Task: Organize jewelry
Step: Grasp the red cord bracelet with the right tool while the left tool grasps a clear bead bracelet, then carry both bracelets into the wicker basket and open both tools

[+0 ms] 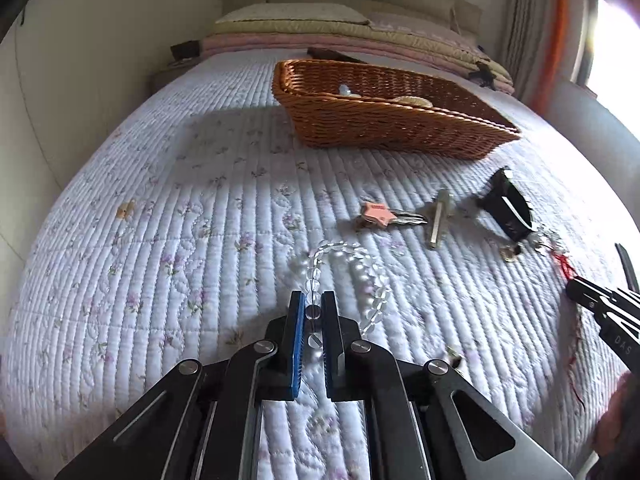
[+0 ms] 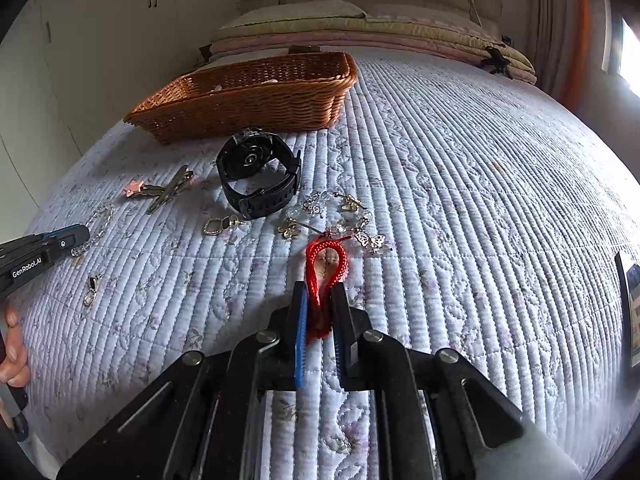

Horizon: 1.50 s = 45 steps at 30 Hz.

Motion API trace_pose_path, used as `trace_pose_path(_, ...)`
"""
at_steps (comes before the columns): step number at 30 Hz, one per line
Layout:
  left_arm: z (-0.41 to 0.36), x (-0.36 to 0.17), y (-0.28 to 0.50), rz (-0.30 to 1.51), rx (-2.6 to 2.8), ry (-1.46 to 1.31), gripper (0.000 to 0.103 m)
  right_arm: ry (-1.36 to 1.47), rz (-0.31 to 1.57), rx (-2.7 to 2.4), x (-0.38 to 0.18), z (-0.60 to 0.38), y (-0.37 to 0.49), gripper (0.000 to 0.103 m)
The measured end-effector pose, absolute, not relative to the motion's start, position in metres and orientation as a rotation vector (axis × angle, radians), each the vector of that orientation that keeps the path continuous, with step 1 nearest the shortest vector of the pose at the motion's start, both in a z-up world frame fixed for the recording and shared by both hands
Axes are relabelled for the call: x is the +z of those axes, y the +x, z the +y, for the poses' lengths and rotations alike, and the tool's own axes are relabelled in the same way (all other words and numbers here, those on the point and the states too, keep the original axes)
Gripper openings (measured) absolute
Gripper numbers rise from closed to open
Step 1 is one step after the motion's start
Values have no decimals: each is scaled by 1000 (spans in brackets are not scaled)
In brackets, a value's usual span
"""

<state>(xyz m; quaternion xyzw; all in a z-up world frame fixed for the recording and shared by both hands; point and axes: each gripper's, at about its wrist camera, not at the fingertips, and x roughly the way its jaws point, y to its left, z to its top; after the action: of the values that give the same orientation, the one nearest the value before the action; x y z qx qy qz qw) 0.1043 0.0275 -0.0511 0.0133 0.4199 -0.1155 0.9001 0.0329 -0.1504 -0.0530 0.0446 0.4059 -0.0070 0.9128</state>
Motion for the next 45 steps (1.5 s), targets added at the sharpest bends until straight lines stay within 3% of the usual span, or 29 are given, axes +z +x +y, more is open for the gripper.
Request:
trace_pose_path(11,43,-24,47,753,-437,-60,8,154,780,67,-34,-148,2,12)
trace_pose_path(28,43,24,39,609,-517,-105,8,101,644,98,24,-129,1,12)
trace_pose_path(38,15,96,115,489,-544,-78,8,71,565,83,86,-139,86,12)
trace_pose_path(45,-14,109,206,525,-556,-139,8,6,585,67,100,-136,187,12)
